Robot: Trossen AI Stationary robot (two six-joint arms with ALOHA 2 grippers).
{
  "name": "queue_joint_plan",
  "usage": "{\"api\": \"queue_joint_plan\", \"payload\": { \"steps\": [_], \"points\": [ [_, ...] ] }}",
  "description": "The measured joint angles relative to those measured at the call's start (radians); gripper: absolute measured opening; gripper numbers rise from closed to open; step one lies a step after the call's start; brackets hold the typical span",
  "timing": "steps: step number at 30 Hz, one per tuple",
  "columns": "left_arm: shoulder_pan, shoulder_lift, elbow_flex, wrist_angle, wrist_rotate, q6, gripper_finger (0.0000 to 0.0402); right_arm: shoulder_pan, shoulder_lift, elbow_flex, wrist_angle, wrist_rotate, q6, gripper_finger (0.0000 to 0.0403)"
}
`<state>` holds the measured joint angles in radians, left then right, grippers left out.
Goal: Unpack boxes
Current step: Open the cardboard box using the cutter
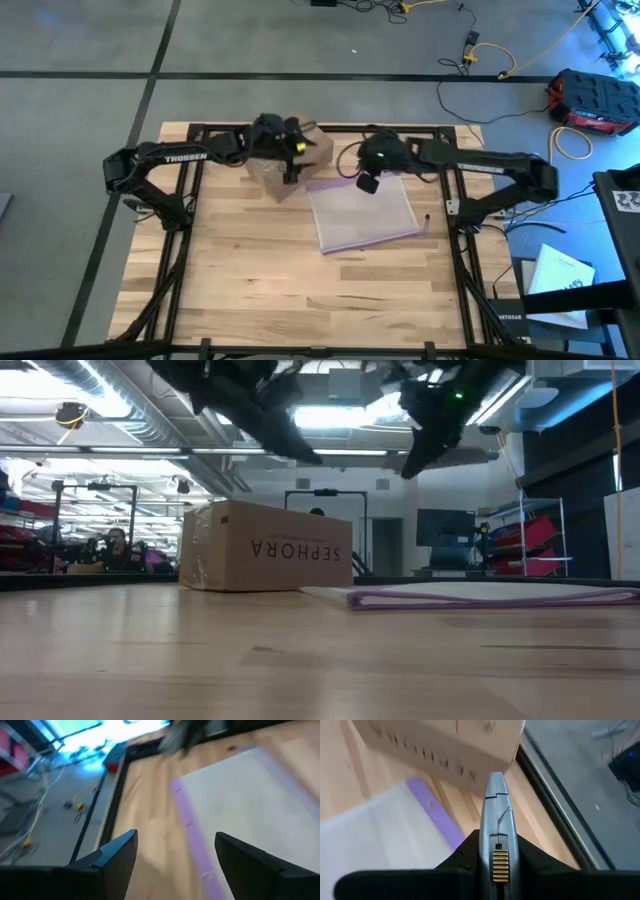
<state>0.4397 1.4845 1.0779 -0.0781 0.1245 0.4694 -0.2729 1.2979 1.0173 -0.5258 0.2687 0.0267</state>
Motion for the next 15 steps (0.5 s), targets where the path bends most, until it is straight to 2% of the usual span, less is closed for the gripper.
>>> {"api": "queue_joint_plan", "payload": {
  "steps": [5, 9, 12, 15],
  "points": [
    [0.159, 0.018, -0.008, 0.085, -0.127, -0.084, 0.025, -0.005, -0.115, -0.129, 0.111, 0.005, 0.07, 0.0051],
    [0.311, 0.086, 0.009, 0.084, -0.135, -0.206, 0.0241, -0.026, -0.125, -0.146, 0.102, -0.003, 0.034, 0.0051],
    [0.385, 0.157, 0.04, 0.024, -0.054, -0.282, 0.024, -0.067, -0.124, -0.146, 0.113, -0.036, -0.005, 0.0051],
    [0.408, 0.206, 0.068, -0.006, 0.008, -0.306, 0.0239, -0.118, -0.124, -0.146, 0.114, -0.088, -0.03, 0.0051]
  ]
}}
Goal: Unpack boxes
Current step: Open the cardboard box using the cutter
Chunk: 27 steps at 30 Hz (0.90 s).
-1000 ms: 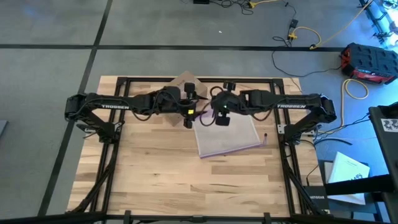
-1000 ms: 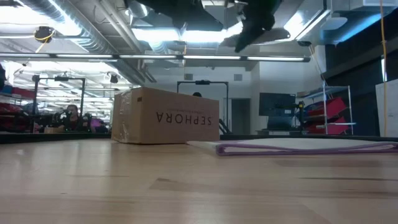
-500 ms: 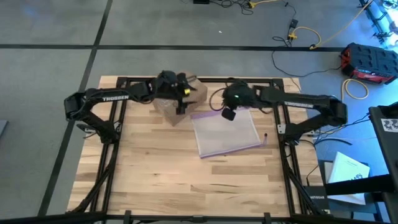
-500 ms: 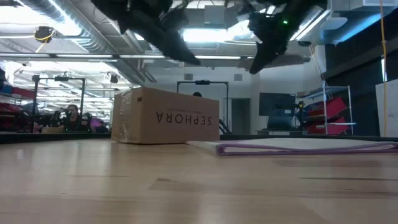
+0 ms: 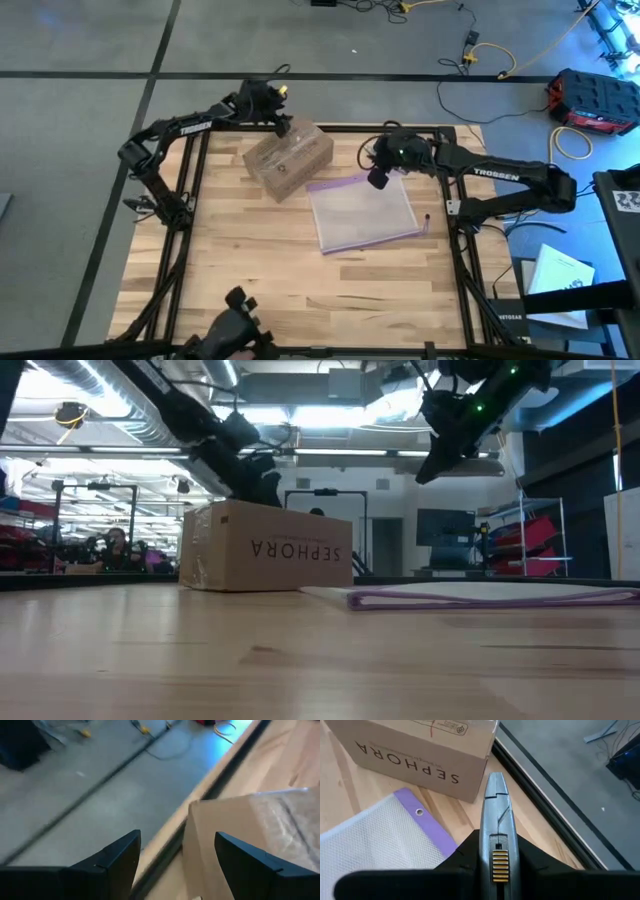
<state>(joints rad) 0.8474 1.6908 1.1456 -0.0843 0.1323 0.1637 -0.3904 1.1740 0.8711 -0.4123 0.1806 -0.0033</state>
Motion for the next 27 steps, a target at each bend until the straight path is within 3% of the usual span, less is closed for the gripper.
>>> {"api": "queue_joint_plan", "payload": {
  "steps": [7, 12, 18, 21, 24, 27],
  "points": [
    [-0.026, 0.02, 0.004, -0.036, 0.05, -0.047, 0.0239, -0.083, 0.001, 0.0, -0.001, -0.126, -0.072, 0.0051],
    [-0.058, 0.025, 0.005, -0.05, 0.105, -0.061, 0.0239, -0.102, 0.001, 0.0, -0.001, -0.155, -0.11, 0.0051],
    [-0.141, 0.026, 0.004, -0.087, 0.4, 0.029, 0.0239, -0.101, -0.016, 0.0, -0.007, -0.178, -0.109, 0.0051],
    [-0.195, 0.026, 0.004, -0.133, 0.436, 0.047, 0.0239, -0.101, -0.031, 0.0, -0.012, -0.207, -0.091, 0.0051],
    [-0.248, 0.026, 0.004, -0.173, 0.437, 0.027, 0.0239, -0.101, -0.043, 0.0, -0.038, -0.295, -0.011, 0.0051],
    [-0.304, 0.024, 0.004, -0.2, 0.431, 0.026, 0.0239, -0.099, -0.043, 0.0, -0.063, -0.461, 0.135, 0.0051]
  ]
}}
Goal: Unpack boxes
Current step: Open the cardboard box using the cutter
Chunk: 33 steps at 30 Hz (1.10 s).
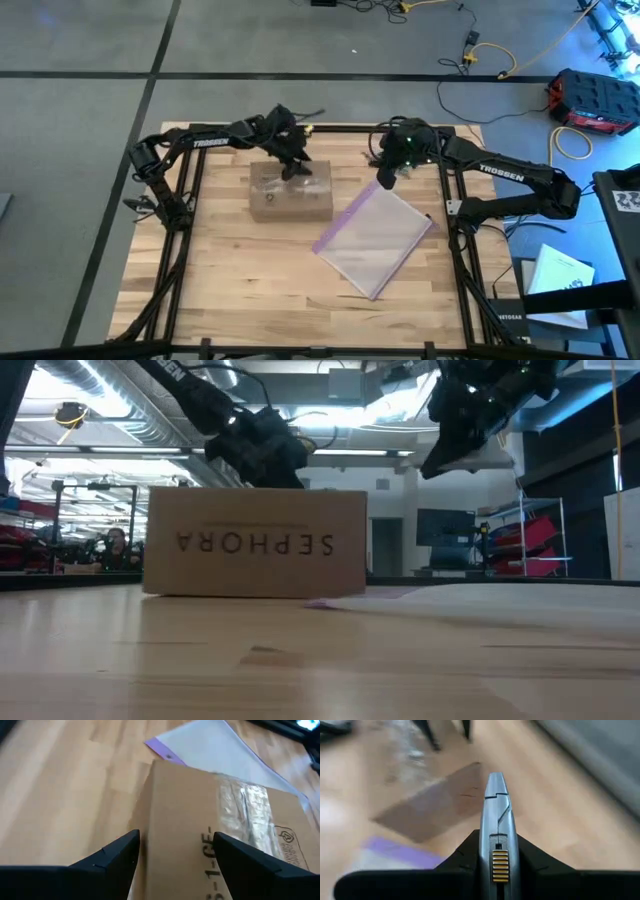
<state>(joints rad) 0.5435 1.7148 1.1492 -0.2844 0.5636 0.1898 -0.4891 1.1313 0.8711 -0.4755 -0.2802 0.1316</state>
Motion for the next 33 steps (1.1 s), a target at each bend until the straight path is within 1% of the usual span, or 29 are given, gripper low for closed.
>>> {"api": "queue_joint_plan", "payload": {
  "steps": [2, 4, 6, 8, 11, 13, 14, 15, 16, 18, 19, 22, 24, 26, 28, 30, 33],
  "points": [
    [-0.038, -0.002, 0.0, -0.007, 0.001, -0.012, 0.0239, 0.023, 0.0, 0.0, 0.002, -0.083, 0.095, 0.0051],
    [-0.085, -0.014, 0.0, -0.009, -0.007, -0.017, 0.0239, 0.052, -0.001, 0.0, 0.004, -0.103, 0.19, 0.0051],
    [-0.142, -0.041, -0.001, -0.013, -0.077, 0.012, 0.0239, 0.091, -0.001, 0.0, 0.002, -0.106, 0.285, 0.0051],
    [-0.191, -0.069, 0.0, -0.027, -0.189, 0.063, 0.0239, 0.146, -0.001, 0.0, 0.006, -0.104, 0.37, 0.0051],
    [-0.239, -0.091, -0.001, -0.029, -0.354, 0.132, 0.0239, 0.245, -0.001, 0.0, 0.027, -0.046, 0.53, 0.0051],
    [-0.248, -0.106, -0.001, -0.025, -0.408, 0.168, 0.0239, 0.315, -0.001, 0.0, 0.081, 0.019, 0.647, 0.0051],
    [-0.248, -0.117, -0.001, -0.021, -0.413, 0.187, 0.0239, 0.351, -0.001, 0.0, 0.118, 0.055, 0.702, 0.0051],
    [-0.248, -0.13, -0.001, -0.023, -0.411, 0.208, 0.0239, 0.389, -0.001, -0.001, 0.159, 0.101, 0.755, 0.0051],
    [-0.248, -0.148, -0.001, -0.028, -0.387, 0.24, 0.0239, 0.429, -0.001, -0.013, 0.224, 0.157, 0.807, 0.0051],
    [-0.248, -0.196, -0.016, -0.021, -0.293, 0.312, 0.0239, 0.516, -0.001, -0.06, 0.367, 0.285, 0.894, 0.0051],
    [-0.246, -0.224, -0.023, -0.019, -0.267, 0.343, 0.0239, 0.561, -0.001, -0.098, 0.445, 0.347, 0.916, 0.0051],
    [-0.22, -0.308, -0.047, -0.047, -0.252, 0.411, 0.0239, 0.673, 0.013, -0.224, 0.665, 0.538, 1.013, 0.0051],
    [-0.194, -0.359, -0.071, -0.061, -0.244, 0.405, 0.0239, 0.734, 0.023, -0.283, 0.751, 0.672, 1.079, 0.0051],
    [-0.171, -0.427, -0.119, -0.016, -0.171, 0.313, 0.0239, 0.8, 0.033, -0.315, 0.772, 0.8, 1.148, 0.0051],
    [-0.158, -0.505, -0.191, 0.086, -0.077, 0.168, 0.0239, 0.85, 0.042, -0.334, 0.757, 0.878, 1.208, 0.0051],
    [-0.159, -0.575, -0.282, 0.178, -0.049, 0.023, 0.0239, 0.887, 0.057, -0.338, 0.761, 0.936, 1.281, 0.0051],
    [-0.193, -0.647, -0.412, 0.3, -0.05, -0.198, 0.0239, 0.947, 0.114, -0.329, 0.799, 1.016, 1.43, 0.0051]
  ]
}}
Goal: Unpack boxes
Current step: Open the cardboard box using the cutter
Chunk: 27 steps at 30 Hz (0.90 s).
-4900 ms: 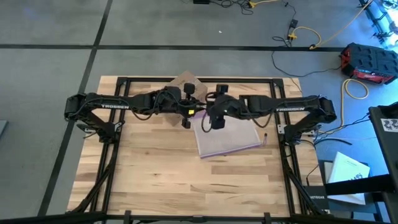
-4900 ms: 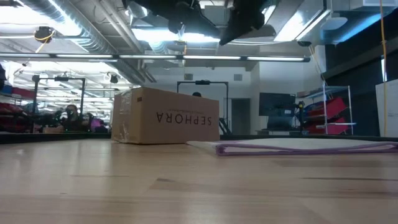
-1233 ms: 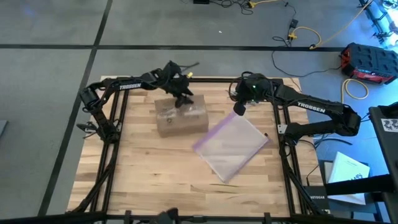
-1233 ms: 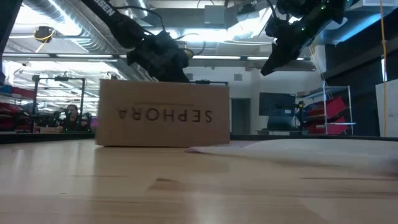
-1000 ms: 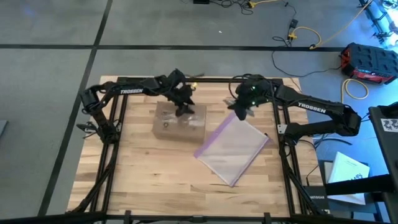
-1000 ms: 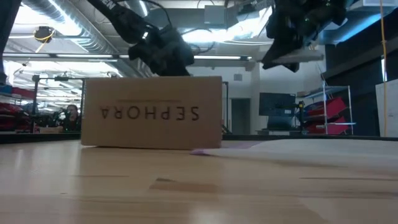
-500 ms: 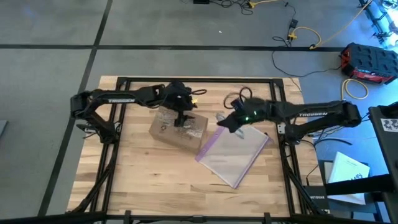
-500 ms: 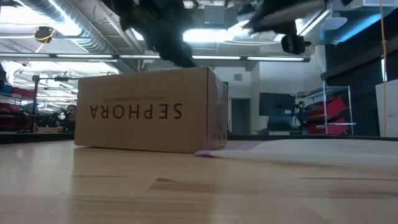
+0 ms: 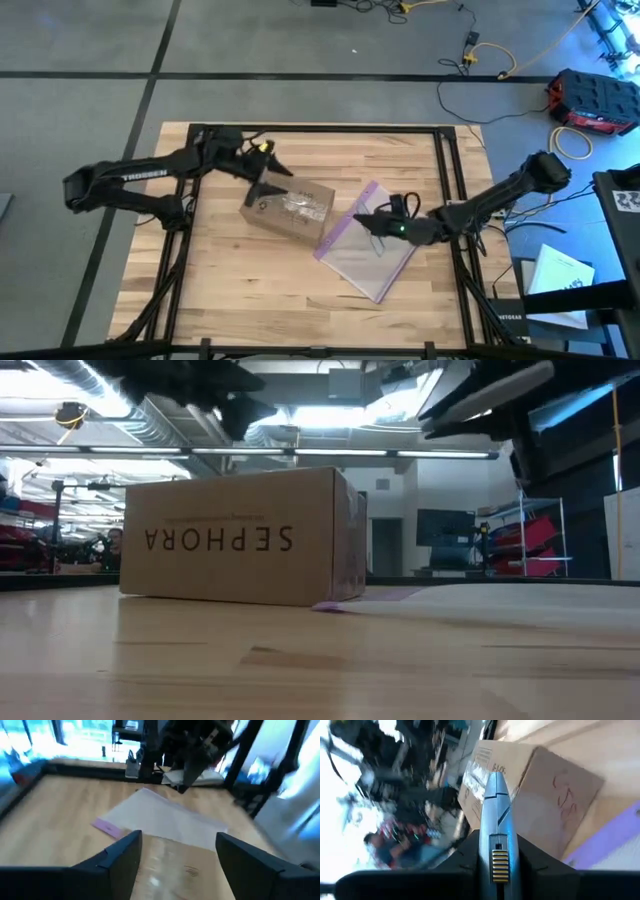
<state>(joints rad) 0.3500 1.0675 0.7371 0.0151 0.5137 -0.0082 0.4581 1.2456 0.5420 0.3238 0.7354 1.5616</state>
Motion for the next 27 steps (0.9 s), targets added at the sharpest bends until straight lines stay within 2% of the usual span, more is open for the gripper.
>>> {"api": "queue_joint_plan", "payload": {
  "steps": [3, 6, 11, 14, 22, 27],
  "points": [
    [-0.036, -0.032, -0.075, 0.026, 0.022, -0.132, 0.0239, 0.031, 0.072, 0.009, 0.09, -0.036, 0.037, 0.0051],
    [-0.095, -0.024, -0.113, 0.017, 0.004, -0.122, 0.0239, 0.026, 0.142, 0.027, 0.157, -0.108, 0.058, 0.0051],
    [-0.167, 0.018, -0.124, 0.018, -0.188, 0.058, 0.0239, -0.022, 0.209, 0.037, 0.24, -0.218, 0.013, 0.0051],
    [-0.184, 0.054, -0.125, 0.021, -0.277, 0.113, 0.0239, -0.062, 0.224, 0.033, 0.216, -0.234, -0.042, 0.0051],
    [-0.185, 0.112, -0.126, 0.047, -0.289, 0.021, 0.0239, -0.164, 0.223, 0.032, 0.198, -0.346, -0.162, 0.0051],
    [-0.185, 0.134, -0.126, 0.053, -0.291, 0.041, 0.0239, -0.216, 0.221, 0.033, 0.203, -0.389, -0.169, 0.0051]
  ]
}}
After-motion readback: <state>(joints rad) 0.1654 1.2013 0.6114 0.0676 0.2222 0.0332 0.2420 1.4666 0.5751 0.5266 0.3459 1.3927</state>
